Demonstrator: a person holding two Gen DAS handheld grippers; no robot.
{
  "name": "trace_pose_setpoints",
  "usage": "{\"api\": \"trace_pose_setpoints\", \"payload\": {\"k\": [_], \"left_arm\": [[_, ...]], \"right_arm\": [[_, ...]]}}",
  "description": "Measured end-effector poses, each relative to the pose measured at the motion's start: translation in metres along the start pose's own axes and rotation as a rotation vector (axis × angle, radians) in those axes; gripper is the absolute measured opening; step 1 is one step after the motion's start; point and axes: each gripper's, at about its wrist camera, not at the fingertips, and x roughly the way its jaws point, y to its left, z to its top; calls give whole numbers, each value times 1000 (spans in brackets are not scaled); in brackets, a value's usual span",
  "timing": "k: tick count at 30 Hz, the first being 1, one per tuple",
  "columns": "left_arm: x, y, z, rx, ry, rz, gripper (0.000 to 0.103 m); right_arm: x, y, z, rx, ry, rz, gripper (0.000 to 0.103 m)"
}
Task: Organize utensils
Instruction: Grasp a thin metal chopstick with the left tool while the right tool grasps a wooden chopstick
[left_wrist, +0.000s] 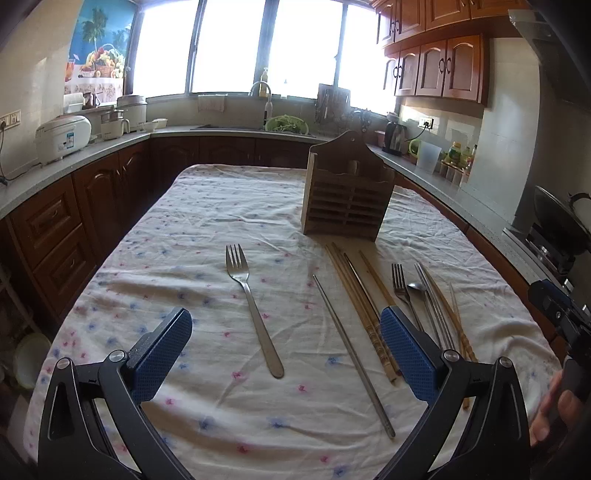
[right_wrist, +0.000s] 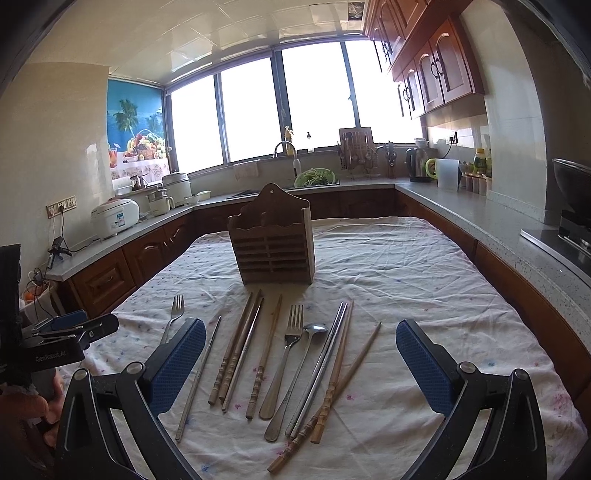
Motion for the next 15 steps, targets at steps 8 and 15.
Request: {"api": "trace_pose_setpoints", "payload": {"k": [8,15], "left_arm": [[49,-11,18,11,131,-62,98],[91,-22,31,40,239,-90,76]], "right_arm": [[52,-28,10,93,148,4,77],[99,-52,19,164,258,-15,41]]}}
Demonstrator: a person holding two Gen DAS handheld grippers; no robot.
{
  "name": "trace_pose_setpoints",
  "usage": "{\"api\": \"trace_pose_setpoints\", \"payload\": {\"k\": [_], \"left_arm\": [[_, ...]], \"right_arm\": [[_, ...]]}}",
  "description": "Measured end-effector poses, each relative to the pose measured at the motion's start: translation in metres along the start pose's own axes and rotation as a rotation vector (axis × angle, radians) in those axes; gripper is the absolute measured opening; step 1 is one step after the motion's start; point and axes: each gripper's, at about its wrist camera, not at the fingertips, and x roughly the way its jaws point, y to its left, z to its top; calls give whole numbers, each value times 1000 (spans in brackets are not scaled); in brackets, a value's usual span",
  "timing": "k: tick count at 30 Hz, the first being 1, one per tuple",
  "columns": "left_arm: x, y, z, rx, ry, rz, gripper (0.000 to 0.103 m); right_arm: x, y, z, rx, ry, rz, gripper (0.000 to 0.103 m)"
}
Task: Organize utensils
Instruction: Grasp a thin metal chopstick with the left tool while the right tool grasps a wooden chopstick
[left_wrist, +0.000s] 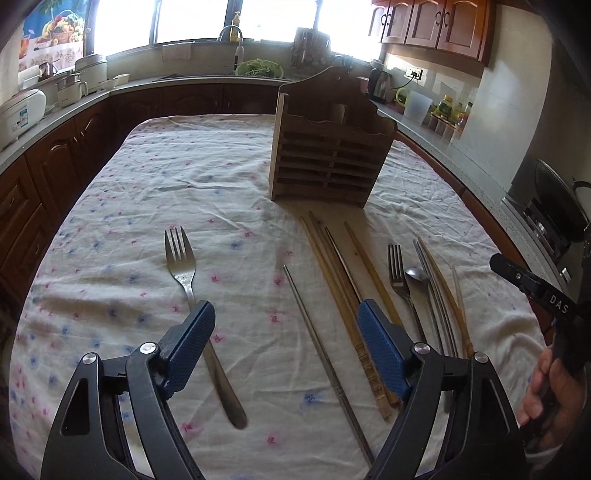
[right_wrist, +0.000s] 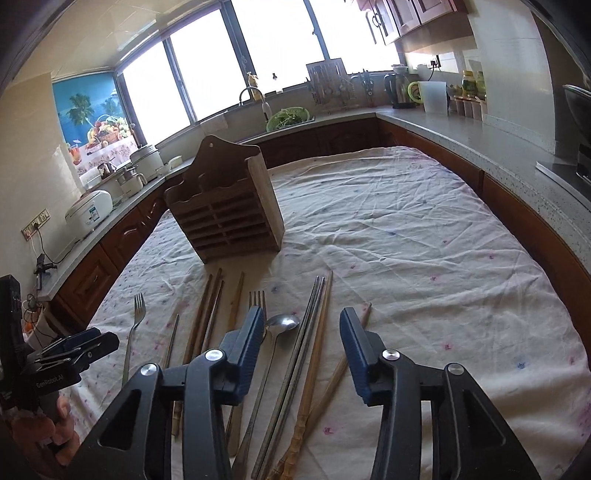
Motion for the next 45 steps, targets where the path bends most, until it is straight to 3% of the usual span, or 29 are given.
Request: {"api": "trace_pose_setpoints", "payload": {"k": [4,16,21,32,34,36,38,40,45], "left_arm": [[23,2,7,-6,67,-6,62],[69,3,23,4,175,-7,41],[84,-3,25,26,222,-29,22],[92,-13,30,93,225,-10,21],[93,-15,29,113,218,-1,19],[93,-15,29,125,208,10,9],[93,-11,29,114,201,-5,8],[93,-9,29,113,200,-7,6],[85,-9,30,112,197,-25,4]], "right_arm": [[26,-7,10,20,61,-3,29],[80,-18,24,40,174,-9,23],[96,-21,27,27,208,-27,19],[128,-18,33,-30,273,-59,14],[134,-14,37,-59,282,-75,15],[138,-9,38,-89,285,-90,15],[139,-6,36,-112,275,-100,14],[138,-5,35,-127,266,-109,8],[126,-12,38,-50,248,-34,5]]}}
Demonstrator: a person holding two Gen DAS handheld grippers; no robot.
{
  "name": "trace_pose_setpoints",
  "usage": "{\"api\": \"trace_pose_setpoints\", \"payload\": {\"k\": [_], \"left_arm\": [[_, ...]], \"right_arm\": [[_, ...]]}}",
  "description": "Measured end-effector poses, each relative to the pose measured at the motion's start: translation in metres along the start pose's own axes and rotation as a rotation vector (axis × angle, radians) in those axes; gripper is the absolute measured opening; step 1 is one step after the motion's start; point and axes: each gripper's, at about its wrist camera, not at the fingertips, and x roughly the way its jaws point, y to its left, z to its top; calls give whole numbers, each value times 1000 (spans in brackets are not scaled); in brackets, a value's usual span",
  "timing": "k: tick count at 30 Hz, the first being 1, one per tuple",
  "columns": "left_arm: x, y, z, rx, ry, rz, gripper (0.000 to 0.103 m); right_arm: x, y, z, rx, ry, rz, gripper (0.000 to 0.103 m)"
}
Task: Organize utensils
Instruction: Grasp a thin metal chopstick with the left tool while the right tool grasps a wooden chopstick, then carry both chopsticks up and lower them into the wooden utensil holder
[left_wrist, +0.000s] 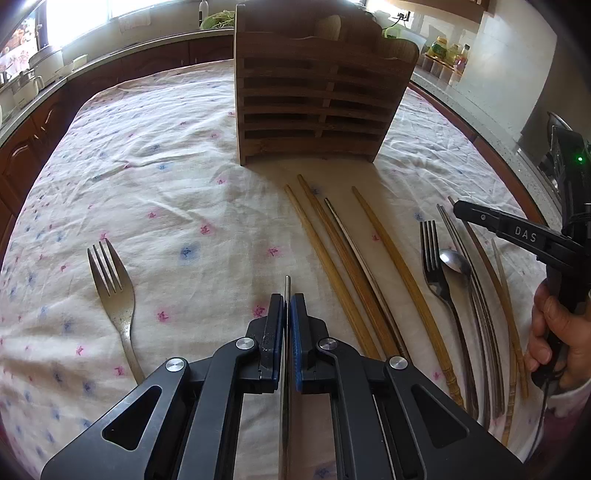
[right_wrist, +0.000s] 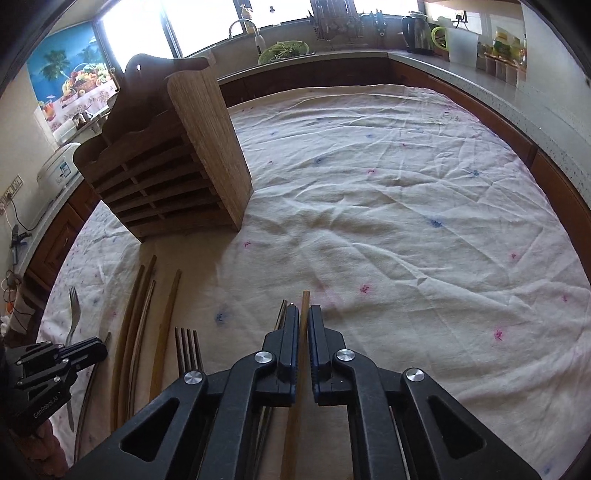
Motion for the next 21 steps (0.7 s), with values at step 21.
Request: {"api": "trace_pose_setpoints", "payload": {"k": [21], "left_arm": [[-146,7,10,-11,-312,-124,4]], "right_arm": [[-144,36,18,-12,-297,143,5]]}}
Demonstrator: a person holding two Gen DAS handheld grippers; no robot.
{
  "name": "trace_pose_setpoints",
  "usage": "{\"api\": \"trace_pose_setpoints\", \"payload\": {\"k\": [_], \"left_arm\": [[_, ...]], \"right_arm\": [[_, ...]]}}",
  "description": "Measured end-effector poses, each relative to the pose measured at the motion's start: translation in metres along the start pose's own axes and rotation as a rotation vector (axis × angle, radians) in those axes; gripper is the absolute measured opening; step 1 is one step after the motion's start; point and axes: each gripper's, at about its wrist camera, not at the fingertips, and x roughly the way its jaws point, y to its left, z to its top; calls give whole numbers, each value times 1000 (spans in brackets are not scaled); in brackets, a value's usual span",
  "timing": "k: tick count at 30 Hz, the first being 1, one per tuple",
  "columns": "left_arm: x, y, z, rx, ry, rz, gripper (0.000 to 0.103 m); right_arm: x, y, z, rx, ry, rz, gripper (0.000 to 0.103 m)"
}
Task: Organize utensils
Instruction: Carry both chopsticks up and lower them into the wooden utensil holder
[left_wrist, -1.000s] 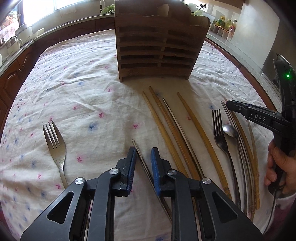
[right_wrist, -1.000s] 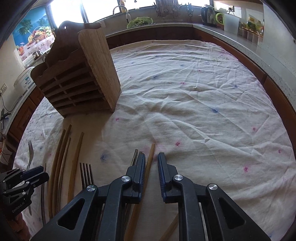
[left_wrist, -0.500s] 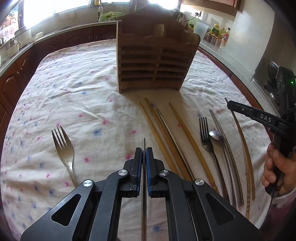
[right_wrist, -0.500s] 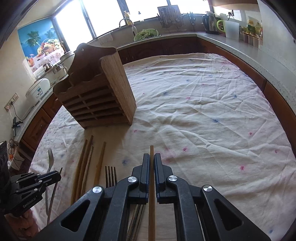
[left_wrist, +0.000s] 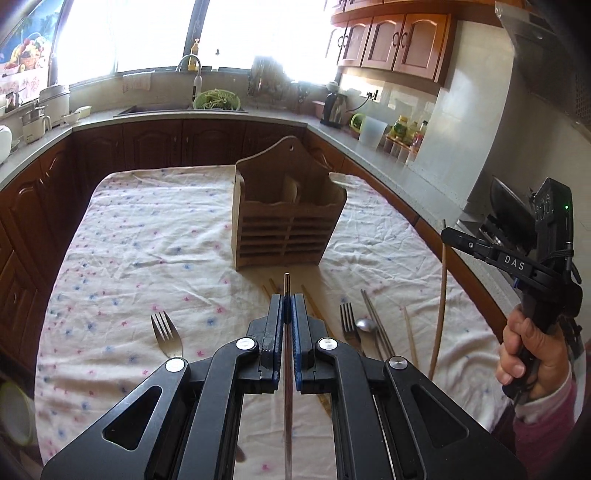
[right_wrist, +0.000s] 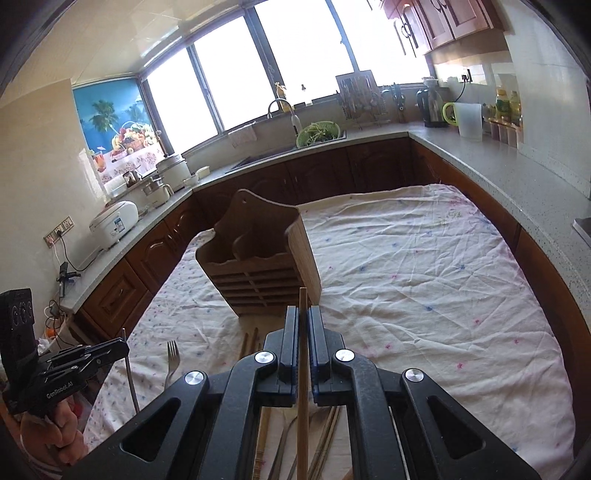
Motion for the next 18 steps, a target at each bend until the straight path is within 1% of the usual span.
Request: {"api": "trace_pose_setpoints", "payload": {"k": [7,18], "left_arm": [[-27,4,7,-10,-71,-17,4],[-37,13,20,-37,-133,-25,3]], "right_arm": [[-28,18,17,-27,-81,29,5],[-28,26,30,-42,-119,47,5]]}}
